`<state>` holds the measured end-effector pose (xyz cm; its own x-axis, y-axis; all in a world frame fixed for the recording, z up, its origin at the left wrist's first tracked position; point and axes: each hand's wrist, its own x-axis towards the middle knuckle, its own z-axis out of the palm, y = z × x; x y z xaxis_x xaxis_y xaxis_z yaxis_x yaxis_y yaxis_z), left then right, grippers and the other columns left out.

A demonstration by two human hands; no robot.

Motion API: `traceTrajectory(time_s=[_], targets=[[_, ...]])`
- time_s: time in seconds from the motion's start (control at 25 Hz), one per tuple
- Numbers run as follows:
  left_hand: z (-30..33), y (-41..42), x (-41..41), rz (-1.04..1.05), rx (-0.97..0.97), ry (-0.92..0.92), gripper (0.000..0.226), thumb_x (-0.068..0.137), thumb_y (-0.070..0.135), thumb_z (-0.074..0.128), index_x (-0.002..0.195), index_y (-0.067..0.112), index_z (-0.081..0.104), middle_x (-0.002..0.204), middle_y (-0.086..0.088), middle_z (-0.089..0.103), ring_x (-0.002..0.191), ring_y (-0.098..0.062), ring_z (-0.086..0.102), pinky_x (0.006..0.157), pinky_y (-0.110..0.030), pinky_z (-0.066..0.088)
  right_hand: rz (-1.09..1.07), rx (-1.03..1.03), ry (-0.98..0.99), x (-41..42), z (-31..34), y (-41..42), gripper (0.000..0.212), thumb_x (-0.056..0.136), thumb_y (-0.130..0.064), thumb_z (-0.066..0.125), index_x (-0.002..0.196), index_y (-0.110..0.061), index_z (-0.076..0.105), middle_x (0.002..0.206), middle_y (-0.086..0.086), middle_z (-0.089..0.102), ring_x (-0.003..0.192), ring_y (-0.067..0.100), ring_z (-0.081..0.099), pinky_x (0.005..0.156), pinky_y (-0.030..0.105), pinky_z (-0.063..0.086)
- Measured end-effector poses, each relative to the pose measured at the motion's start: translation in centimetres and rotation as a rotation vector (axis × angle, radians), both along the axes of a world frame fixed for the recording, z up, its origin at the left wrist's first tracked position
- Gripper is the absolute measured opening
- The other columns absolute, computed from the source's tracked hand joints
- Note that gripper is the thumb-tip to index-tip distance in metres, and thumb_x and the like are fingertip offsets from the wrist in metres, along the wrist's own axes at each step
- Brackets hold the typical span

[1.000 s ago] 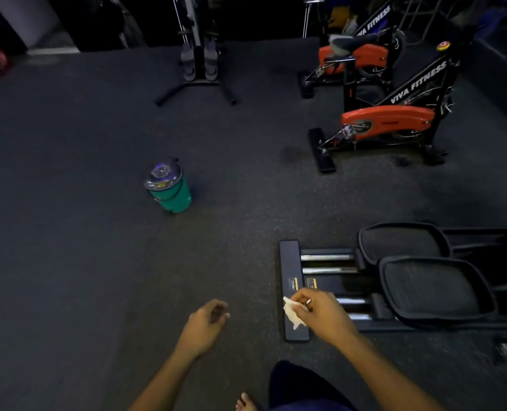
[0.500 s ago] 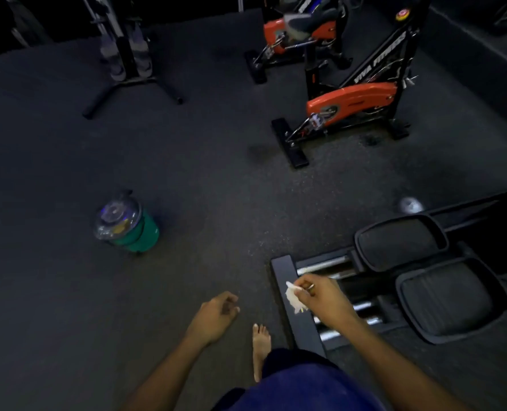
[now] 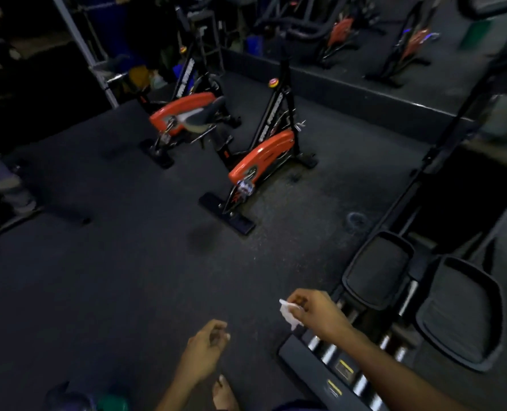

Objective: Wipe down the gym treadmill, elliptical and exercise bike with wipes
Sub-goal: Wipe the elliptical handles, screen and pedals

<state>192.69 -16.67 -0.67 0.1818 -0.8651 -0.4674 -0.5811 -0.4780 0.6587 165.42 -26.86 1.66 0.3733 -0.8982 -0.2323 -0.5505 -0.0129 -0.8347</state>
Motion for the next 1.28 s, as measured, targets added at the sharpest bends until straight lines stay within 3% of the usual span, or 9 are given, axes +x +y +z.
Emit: traceTrajectory(time_s=[0.08,0.2,0.32,0.4,0.68,0.84,0.96,1.12,1.28], targets=[[1.0,-4.8,3.3,-0.078,-0.020,-0.025,0.015,0.096,0.020,0.068,0.100,0.033,0.062,0.100,0.008,0.072,0.079,0.019,0.063,0.071,-0.001,0.043,-0.111,0.004,-0.048,2.1,1.1,-1.6,0.028,0.093,-0.033,0.069,0.075,-0.012,0.071,0.064,-0.007,0.071,0.056,0.003,0.066,0.056,0.020,0.050],[2.1,-13.2,5.4,-0.221,-0.053,-0.051,0.018,0.095,0.022,0.070,0.100,0.037,0.063,0.101,0.011,0.073,0.091,0.004,0.067,0.082,-0.017,0.052,-0.266,-0.019,-0.066,2.4,2.9,-4.3,0.026,0.091,-0.045,0.064,0.079,-0.022,0.072,0.069,-0.008,0.073,0.062,0.005,0.068,0.062,0.030,0.056],[3.2,-21.3,3.5,-0.345,-0.084,-0.006,0.014,0.096,0.023,0.068,0.105,0.034,0.065,0.107,0.011,0.071,0.096,0.003,0.066,0.077,-0.009,0.045,-0.439,-0.034,-0.110,0.3,4.0,-6.6,0.018,0.094,-0.030,0.066,0.081,-0.020,0.072,0.069,-0.005,0.074,0.061,0.004,0.066,0.064,0.025,0.052],[3.2,-26.1,0.9,-0.433,-0.088,0.034,0.014,0.097,0.026,0.068,0.105,0.037,0.064,0.110,0.011,0.071,0.099,0.001,0.066,0.081,-0.015,0.048,-0.541,-0.047,-0.101,-1.6,4.4,-8.1,0.017,0.095,-0.024,0.067,0.080,-0.018,0.072,0.067,-0.006,0.073,0.059,0.002,0.064,0.066,0.020,0.048],[3.6,-45.3,-11.2,-0.752,-0.146,0.059,0.017,0.095,0.023,0.070,0.107,0.036,0.065,0.110,0.008,0.072,0.096,0.000,0.069,0.096,-0.033,0.055,-0.901,-0.118,-0.140,-9.5,3.7,-20.0,0.021,0.094,-0.033,0.069,0.076,-0.021,0.070,0.066,-0.003,0.072,0.058,0.008,0.065,0.061,0.021,0.050],[9.4,-58.0,-19.0,-0.870,-0.318,0.046,0.018,0.094,0.025,0.071,0.105,0.038,0.065,0.106,0.015,0.072,0.098,0.002,0.068,0.096,-0.036,0.055,-1.019,-0.223,-0.221,-13.7,8.1,-27.3,0.016,0.096,-0.027,0.065,0.082,-0.021,0.071,0.075,-0.001,0.074,0.065,0.017,0.067,0.063,0.027,0.053],[14.8,-65.5,-24.4,-0.903,-0.489,0.107,0.019,0.095,0.024,0.070,0.109,0.036,0.065,0.106,0.017,0.071,0.101,0.004,0.066,0.096,-0.031,0.054,-1.030,-0.337,-0.241,-17.4,12.0,-32.6,0.015,0.097,-0.016,0.064,0.087,-0.021,0.075,0.079,0.001,0.073,0.064,0.011,0.065,0.061,0.026,0.055],[19.4,-73.2,-29.8,-0.993,-0.630,0.112,0.020,0.096,0.031,0.068,0.114,0.038,0.064,0.112,0.021,0.068,0.104,0.006,0.063,0.097,-0.031,0.054,-1.092,-0.500,-0.217,-21.6,14.8,-39.5,0.032,0.093,-0.005,0.067,0.093,-0.035,0.078,0.097,-0.005,0.073,0.082,0.010,0.071,0.066,0.022,0.057],[24.3,-80.4,-34.4,-1.083,-0.814,0.091,0.023,0.097,0.036,0.064,0.120,0.039,0.061,0.119,0.023,0.062,0.111,0.007,0.058,0.098,-0.032,0.052,-1.132,-0.645,-0.137,-24.3,18.2,-46.1,0.039,0.095,-0.005,0.065,0.104,-0.041,0.077,0.102,-0.010,0.073,0.083,0.009,0.071,0.075,0.020,0.055]])
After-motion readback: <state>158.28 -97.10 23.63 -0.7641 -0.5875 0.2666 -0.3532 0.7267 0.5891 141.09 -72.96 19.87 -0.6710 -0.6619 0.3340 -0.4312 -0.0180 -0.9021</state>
